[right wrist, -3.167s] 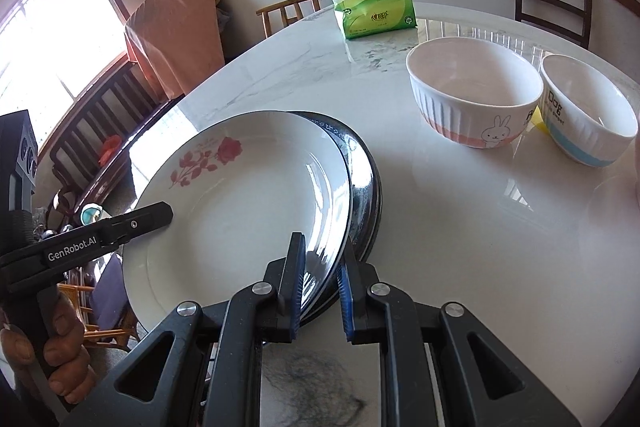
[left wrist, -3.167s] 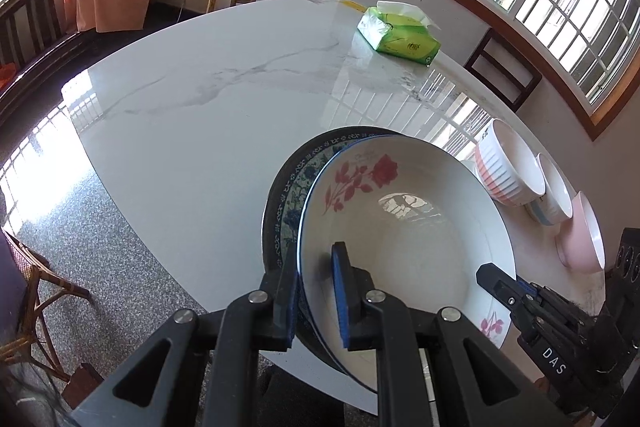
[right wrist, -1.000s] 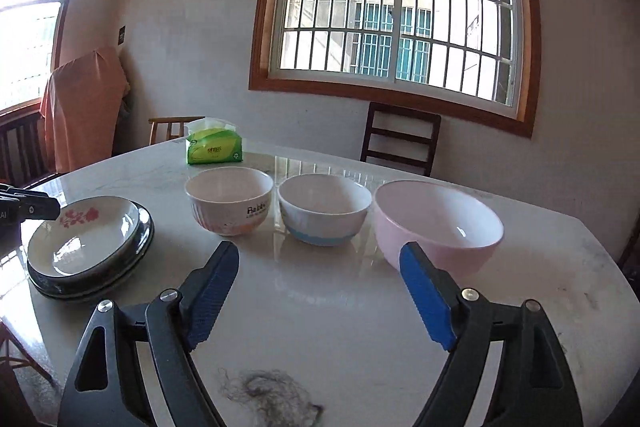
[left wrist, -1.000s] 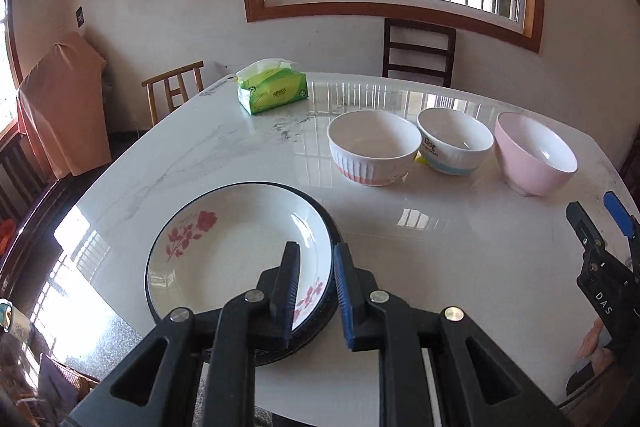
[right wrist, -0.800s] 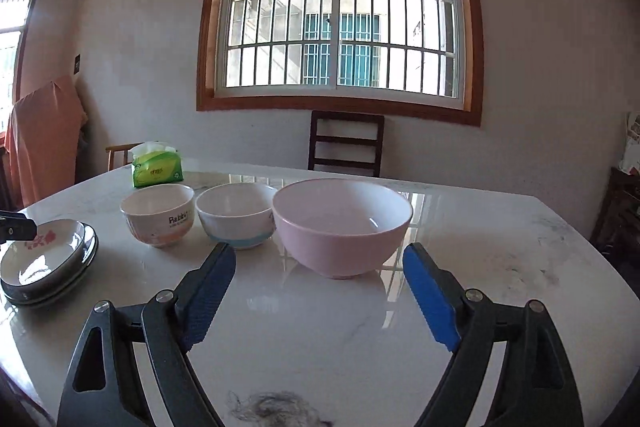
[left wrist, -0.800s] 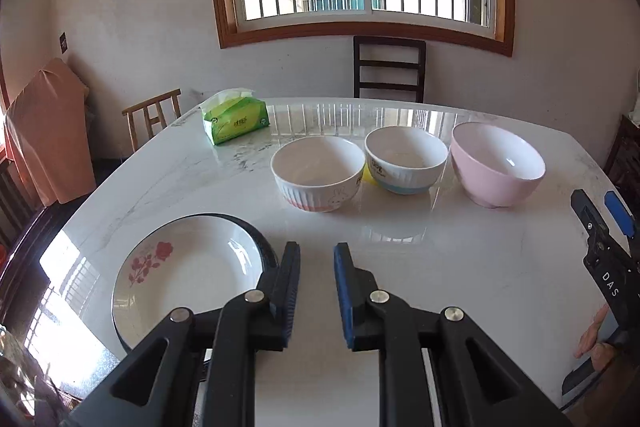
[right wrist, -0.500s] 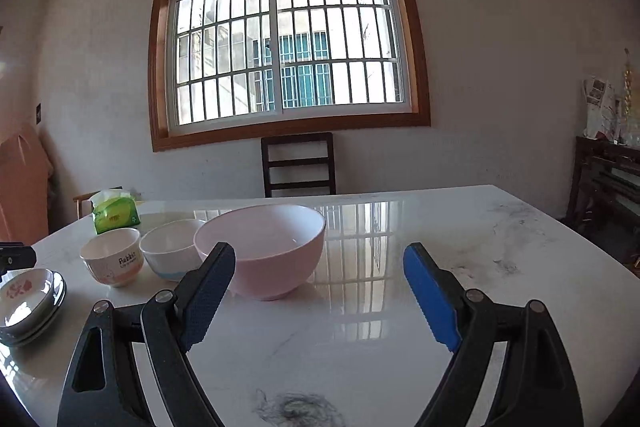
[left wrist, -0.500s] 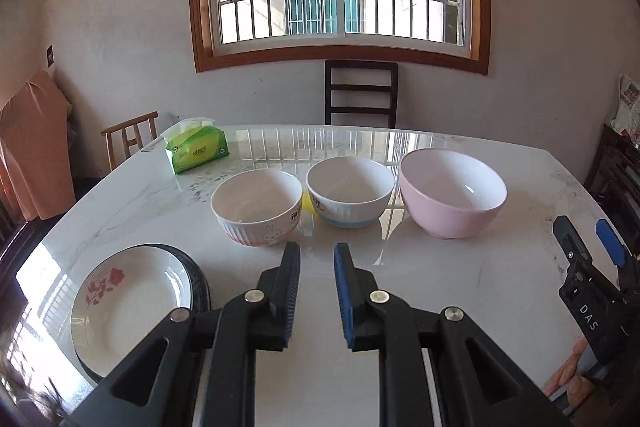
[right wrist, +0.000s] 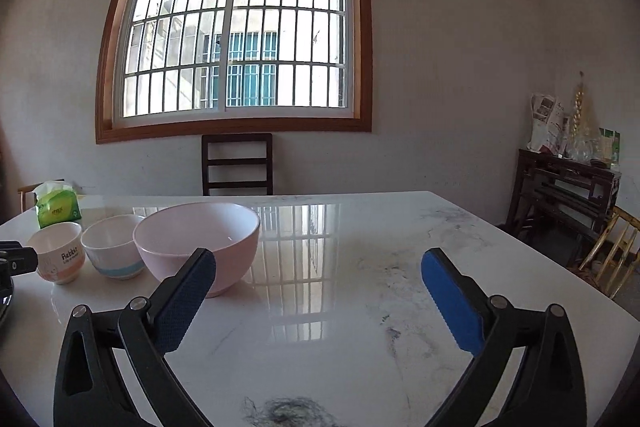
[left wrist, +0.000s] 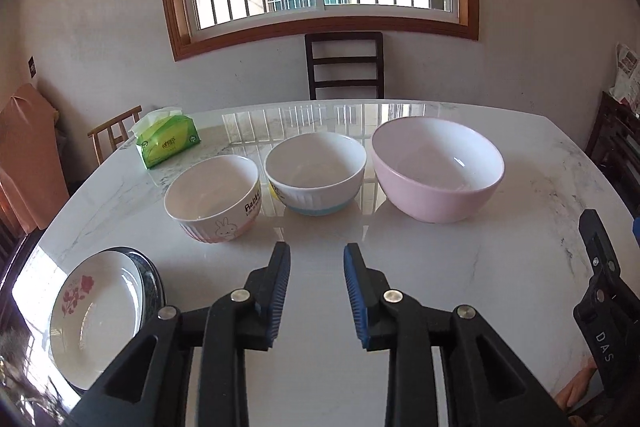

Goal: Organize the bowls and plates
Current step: 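Move the left gripper toward the row of bowls, then grasp the rim of the pink bowl with the left gripper, then lift the pink bowl with both grippers and carry it beside the plate stack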

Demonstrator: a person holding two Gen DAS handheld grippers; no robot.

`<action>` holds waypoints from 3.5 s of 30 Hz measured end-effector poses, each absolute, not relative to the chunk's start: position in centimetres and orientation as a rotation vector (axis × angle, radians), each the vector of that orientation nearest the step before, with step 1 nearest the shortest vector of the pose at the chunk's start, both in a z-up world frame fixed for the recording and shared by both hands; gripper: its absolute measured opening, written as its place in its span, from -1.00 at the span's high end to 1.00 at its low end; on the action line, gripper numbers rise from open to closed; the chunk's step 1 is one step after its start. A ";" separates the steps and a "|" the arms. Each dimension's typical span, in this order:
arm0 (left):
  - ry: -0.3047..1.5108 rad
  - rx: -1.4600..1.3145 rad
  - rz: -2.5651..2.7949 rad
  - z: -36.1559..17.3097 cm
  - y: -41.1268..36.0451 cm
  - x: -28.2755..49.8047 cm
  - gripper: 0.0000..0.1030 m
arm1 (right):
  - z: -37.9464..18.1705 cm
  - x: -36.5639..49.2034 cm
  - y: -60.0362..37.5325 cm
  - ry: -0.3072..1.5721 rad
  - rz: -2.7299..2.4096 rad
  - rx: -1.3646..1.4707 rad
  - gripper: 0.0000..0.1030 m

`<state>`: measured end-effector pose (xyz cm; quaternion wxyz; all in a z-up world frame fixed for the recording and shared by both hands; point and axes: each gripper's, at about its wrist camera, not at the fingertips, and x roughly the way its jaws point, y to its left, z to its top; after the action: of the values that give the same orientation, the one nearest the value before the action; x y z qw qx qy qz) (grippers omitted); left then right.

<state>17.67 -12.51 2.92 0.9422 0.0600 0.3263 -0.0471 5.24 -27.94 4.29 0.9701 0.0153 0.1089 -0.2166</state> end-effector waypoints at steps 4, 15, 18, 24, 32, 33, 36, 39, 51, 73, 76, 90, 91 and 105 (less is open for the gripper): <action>0.711 0.107 -0.128 2.8 -13.3 18.6 0.03 | 4.0 5.4 -28.5 0.255 -0.347 0.070 -0.99; 0.904 -0.068 -0.237 2.4 -13.6 22.6 0.02 | 4.5 7.0 -31.4 0.396 -0.112 0.136 -0.99; 0.935 -0.130 -0.271 2.9 -13.8 23.8 0.02 | 5.4 8.8 -34.1 0.462 -0.062 0.222 -0.99; 0.998 -0.318 -0.359 3.3 -13.6 27.3 0.02 | 6.1 14.3 -37.6 0.620 0.112 0.342 -0.65; 1.052 -0.378 -0.370 2.6 -14.2 31.1 0.02 | 5.2 21.1 -38.5 0.773 0.212 0.393 -0.14; 1.060 -0.384 -0.359 2.3 -14.1 31.4 0.02 | 5.3 21.7 -38.4 0.781 0.203 0.371 -0.11; 1.083 -0.427 -0.365 1.5 -13.9 32.0 0.02 | 5.5 22.9 -38.3 0.792 0.203 0.363 -0.11; 1.082 -0.393 -0.325 1.3 -14.2 32.3 0.02 | 5.8 24.1 -38.5 0.795 0.198 0.375 -0.11; 1.131 -0.355 -0.297 -0.1 -14.9 32.9 0.42 | 4.2 27.9 -37.0 0.937 0.181 0.325 -0.05; 1.028 -0.301 -0.234 4.1 -8.0 19.3 0.67 | 3.0 17.8 -32.8 1.026 0.280 0.410 0.68; 1.027 -0.306 -0.213 4.3 -5.9 17.1 0.67 | 3.2 15.7 -31.0 1.036 0.315 0.408 0.67; 1.059 -0.347 -0.129 2.7 1.3 12.3 0.67 | 1.8 10.8 -22.8 1.110 0.417 0.358 0.66; 1.064 -0.357 -0.125 2.5 1.6 12.2 0.67 | 1.6 10.6 -22.2 1.116 0.419 0.354 0.66; 1.097 -0.415 -0.111 1.1 4.2 11.8 0.67 | 1.3 10.4 -19.3 1.164 0.408 0.318 0.64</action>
<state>11.75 4.17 1.05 0.8315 -0.1959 0.5173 -0.0522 10.42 -19.26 1.26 0.8040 0.1484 0.5433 0.1906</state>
